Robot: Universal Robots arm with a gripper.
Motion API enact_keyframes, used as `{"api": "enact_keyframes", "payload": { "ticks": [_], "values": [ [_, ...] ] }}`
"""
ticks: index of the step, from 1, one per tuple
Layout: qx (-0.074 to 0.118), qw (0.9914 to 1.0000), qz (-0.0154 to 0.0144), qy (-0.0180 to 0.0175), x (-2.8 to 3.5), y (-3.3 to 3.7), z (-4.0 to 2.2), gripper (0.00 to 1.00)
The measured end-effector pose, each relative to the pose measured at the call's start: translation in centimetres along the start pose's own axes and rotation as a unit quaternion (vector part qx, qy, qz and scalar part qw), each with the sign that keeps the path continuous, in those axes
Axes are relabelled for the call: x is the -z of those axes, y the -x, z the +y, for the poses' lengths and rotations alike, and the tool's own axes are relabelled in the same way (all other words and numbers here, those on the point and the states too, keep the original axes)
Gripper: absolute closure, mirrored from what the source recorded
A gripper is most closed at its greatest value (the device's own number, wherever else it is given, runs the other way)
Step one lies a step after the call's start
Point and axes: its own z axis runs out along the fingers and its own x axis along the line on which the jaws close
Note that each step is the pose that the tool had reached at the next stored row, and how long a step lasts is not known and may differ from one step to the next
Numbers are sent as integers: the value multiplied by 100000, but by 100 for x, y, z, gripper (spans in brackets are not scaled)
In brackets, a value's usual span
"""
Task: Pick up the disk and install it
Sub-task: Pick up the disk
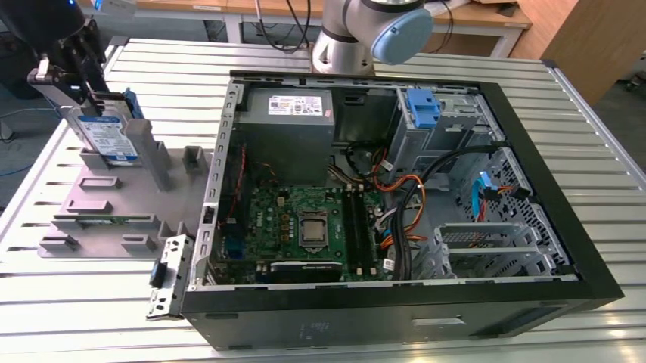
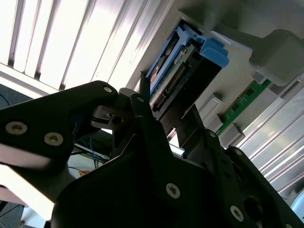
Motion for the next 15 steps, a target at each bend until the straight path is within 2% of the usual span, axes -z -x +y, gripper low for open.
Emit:
{"api": "enact_keyframes", "payload": {
  "ticks": [3,4,5,6,15],
  "values": [
    [1,100000,-2,-3,1,0,0,53],
    [1,100000,3,3,2,0,0,60],
    [1,100000,5,7,3,0,0,60],
    [2,100000,0,1,3,0,0,65],
    [2,100000,-4,-3,8,0,0,65]
  ]
}}
